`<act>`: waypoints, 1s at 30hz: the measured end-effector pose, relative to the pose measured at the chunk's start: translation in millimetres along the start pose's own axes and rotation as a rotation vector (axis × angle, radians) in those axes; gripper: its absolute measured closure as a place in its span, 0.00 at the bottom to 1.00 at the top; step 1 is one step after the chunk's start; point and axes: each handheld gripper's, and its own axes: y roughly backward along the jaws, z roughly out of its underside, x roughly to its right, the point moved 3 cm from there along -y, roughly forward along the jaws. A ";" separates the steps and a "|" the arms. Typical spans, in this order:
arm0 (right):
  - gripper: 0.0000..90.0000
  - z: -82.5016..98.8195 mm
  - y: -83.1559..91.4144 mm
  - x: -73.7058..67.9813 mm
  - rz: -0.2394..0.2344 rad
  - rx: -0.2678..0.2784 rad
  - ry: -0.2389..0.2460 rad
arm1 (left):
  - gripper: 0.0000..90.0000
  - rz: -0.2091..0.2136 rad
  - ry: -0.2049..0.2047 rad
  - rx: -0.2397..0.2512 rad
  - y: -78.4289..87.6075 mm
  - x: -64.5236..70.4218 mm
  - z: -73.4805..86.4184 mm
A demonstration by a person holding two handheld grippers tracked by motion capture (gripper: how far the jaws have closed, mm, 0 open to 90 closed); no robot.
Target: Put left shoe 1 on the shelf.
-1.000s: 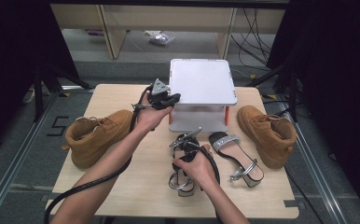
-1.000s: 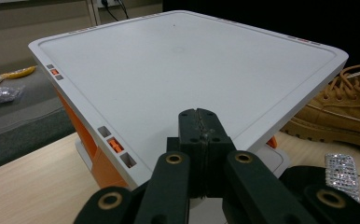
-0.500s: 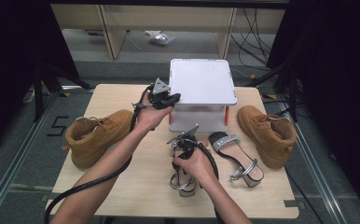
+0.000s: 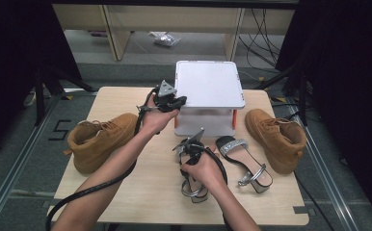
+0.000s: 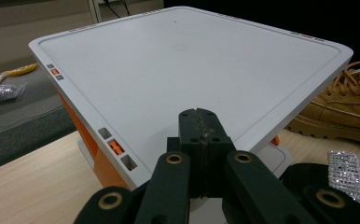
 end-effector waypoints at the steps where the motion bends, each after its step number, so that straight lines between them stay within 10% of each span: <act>1: 0.40 -0.2 -1.4 -0.3 0.010 -0.015 0.011 | 0.99 0.000 0.001 0.000 0.0 0.0 0.0; 30: 0.48 6.1 -6.6 19.5 -0.016 -0.010 0.021 | 0.99 0.000 -0.004 -0.009 -0.4 0.5 -1.2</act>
